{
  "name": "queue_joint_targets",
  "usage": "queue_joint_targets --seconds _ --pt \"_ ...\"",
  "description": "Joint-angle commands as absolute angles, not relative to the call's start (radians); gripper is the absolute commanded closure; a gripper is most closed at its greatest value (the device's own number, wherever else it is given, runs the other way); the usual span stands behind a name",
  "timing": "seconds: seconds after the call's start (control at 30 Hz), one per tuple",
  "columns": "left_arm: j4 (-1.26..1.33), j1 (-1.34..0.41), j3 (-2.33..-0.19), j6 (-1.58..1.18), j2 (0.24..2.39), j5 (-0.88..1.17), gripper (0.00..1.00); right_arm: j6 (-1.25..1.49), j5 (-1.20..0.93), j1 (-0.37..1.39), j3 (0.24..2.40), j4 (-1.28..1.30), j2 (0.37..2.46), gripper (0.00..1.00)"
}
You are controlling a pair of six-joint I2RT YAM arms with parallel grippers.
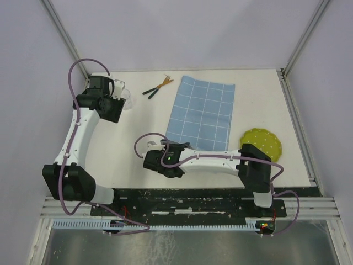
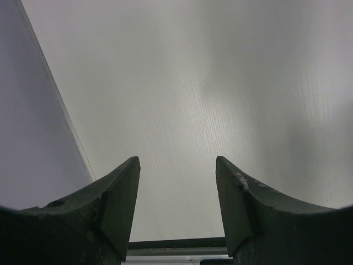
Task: Set the dinner table for one person
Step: Fold the napkin at the center of the board.
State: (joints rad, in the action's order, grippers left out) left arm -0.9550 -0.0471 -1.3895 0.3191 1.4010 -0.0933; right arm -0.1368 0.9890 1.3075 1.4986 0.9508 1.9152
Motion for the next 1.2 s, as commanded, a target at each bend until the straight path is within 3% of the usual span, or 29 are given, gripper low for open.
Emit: queue_joint_targets --seconds 0.0,0.57,1.17 --pt "-0.969 -0.045 -1.492 0.331 1.428 -0.072 0.36 -0.151 0.976 1.305 1.57 0.963 1.866 0.98" --pt "-1.017 -0.046 -1.562 0.321 1.489 -0.079 0.36 -0.407 0.942 0.973 1.669 0.686 1.888 0.99" --pt "-1.09 -0.046 -1.586 0.335 1.542 -0.141 0.36 -0.741 0.895 0.673 1.988 0.331 2.219 0.99"
